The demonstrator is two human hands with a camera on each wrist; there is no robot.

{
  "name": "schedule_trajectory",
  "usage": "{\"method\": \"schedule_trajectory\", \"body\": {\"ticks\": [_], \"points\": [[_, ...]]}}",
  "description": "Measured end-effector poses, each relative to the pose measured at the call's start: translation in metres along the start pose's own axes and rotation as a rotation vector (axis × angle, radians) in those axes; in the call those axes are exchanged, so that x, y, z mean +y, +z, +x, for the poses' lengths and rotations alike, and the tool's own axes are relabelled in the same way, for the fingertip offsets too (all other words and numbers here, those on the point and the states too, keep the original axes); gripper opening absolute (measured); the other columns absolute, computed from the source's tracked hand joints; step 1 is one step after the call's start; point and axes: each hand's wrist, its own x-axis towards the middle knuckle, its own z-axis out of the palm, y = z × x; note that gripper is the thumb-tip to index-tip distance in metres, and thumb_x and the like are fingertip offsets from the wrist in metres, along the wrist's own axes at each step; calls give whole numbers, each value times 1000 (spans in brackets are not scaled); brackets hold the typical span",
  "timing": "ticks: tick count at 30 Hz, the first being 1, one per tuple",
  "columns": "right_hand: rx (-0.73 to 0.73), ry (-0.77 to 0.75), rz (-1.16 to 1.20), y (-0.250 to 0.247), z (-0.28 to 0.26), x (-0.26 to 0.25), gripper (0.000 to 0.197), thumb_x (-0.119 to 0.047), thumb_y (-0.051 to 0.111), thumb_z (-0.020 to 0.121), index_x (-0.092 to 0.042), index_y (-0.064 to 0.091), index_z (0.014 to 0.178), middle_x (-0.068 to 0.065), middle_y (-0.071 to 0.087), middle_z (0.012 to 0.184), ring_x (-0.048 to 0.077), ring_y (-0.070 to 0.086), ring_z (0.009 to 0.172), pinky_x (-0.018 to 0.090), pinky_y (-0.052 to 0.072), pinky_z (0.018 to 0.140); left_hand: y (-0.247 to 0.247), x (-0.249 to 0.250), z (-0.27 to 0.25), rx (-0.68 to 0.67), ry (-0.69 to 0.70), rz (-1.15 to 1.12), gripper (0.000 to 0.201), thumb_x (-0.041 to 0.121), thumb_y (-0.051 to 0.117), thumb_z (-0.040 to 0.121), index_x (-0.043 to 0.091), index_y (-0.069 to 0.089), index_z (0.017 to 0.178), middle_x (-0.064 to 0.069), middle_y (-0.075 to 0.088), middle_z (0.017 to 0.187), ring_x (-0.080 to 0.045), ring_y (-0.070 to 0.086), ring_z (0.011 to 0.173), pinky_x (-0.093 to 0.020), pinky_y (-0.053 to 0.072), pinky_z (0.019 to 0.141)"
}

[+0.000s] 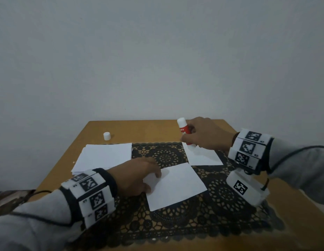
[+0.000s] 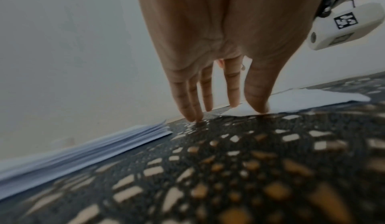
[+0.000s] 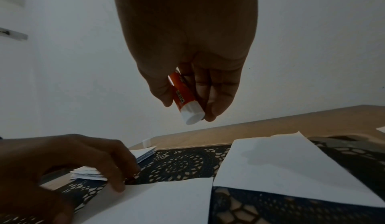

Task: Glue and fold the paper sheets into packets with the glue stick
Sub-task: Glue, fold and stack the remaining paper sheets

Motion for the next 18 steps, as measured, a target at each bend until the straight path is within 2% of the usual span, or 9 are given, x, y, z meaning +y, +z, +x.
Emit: {"method": "schedule_trajectory", "body": {"ticks": [2, 7, 9, 12, 15, 18], "points": [[-2, -12, -18, -2, -5, -1, 24, -31, 68, 87, -9, 59, 82, 7, 62, 75, 12, 51, 59, 25, 42, 60, -1, -2, 0, 33, -60, -25, 43, 24, 69, 85, 26, 54, 126, 8, 43, 129, -12, 45, 116, -24, 41, 98], [-4, -32, -9, -1, -6, 0, 23, -31, 67, 88, -13, 55, 79, 8, 62, 75, 13, 50, 59, 28, 43, 63, -8, -10, 1, 97, -107, -87, 38, 22, 72, 82, 26, 58, 117, 10, 44, 107, -8, 52, 91, -16, 43, 75], [7, -44, -17, 3, -4, 1, 25, -30, 67, 87, -12, 54, 76, 9, 61, 73, 13, 47, 58, 27, 41, 61, -10, -11, 1, 106, -107, -118, 37, 21, 72, 82, 25, 59, 116, 9, 48, 107, -8, 56, 89, -18, 48, 75], [26, -48, -19, 10, -2, 4, 31, -31, 68, 87, -12, 51, 70, 5, 54, 67, 13, 45, 56, 26, 38, 58, -10, -11, 1, 120, -99, -146, 33, 15, 69, 84, 21, 60, 115, 8, 57, 107, -8, 56, 89, -17, 49, 75], [47, -60, 19, 19, 2, 8, 33, -33, 68, 87, -4, 59, 76, 6, 56, 67, 13, 46, 57, 30, 43, 59, -11, -11, 2, 135, -92, -167, 32, 10, 67, 84, 20, 61, 114, 7, 62, 107, -8, 58, 91, -16, 48, 76], [49, -72, 37, 26, 5, 12, 33, -34, 69, 86, -3, 62, 78, 7, 58, 66, 13, 48, 57, 31, 44, 59, -11, -10, 2, 115, -72, -171, 33, 8, 66, 83, 20, 62, 113, 6, 63, 105, -9, 59, 92, -19, 50, 78]]}}
